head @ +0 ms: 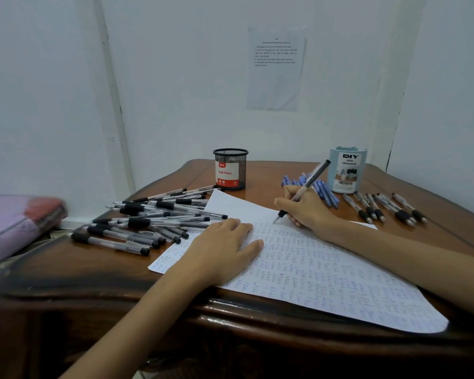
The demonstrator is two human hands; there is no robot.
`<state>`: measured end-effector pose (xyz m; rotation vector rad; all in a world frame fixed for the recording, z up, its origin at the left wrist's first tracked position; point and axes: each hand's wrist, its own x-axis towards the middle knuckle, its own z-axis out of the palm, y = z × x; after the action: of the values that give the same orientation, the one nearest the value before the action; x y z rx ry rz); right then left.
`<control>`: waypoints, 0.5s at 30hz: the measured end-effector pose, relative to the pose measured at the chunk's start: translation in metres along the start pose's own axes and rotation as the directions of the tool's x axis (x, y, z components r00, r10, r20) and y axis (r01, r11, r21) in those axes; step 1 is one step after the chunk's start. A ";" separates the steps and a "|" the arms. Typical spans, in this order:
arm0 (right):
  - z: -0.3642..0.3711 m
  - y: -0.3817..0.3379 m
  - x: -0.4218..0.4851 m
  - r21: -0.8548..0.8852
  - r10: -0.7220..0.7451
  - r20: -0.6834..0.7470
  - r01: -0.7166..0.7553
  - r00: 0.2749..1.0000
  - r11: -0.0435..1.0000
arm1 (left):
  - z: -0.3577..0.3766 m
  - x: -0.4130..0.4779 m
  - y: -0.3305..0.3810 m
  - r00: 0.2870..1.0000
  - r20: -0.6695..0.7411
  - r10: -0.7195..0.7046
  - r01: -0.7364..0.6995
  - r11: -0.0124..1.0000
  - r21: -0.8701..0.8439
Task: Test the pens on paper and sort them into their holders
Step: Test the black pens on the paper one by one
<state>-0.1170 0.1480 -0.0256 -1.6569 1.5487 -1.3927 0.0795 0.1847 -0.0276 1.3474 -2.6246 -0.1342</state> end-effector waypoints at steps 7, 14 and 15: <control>-0.023 -0.009 0.002 0.139 0.107 -0.041 -0.101 0.993 0.985 | 0.001 0.001 -0.001 1.000 0.005 0.003 -0.003 1.000 -0.003; -0.037 -0.013 0.000 0.119 0.161 -0.118 -0.147 0.980 0.982 | -0.001 0.000 0.000 1.000 0.014 0.008 -0.008 1.000 0.000; -0.035 -0.012 -0.002 0.120 0.156 -0.092 -0.145 0.983 0.982 | -0.002 0.000 0.001 1.000 0.017 0.006 -0.006 1.000 0.002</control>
<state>-0.1424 0.1630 -0.0025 -1.3924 1.5840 -1.4738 0.0796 0.1852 -0.0259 1.3448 -2.6433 -0.1422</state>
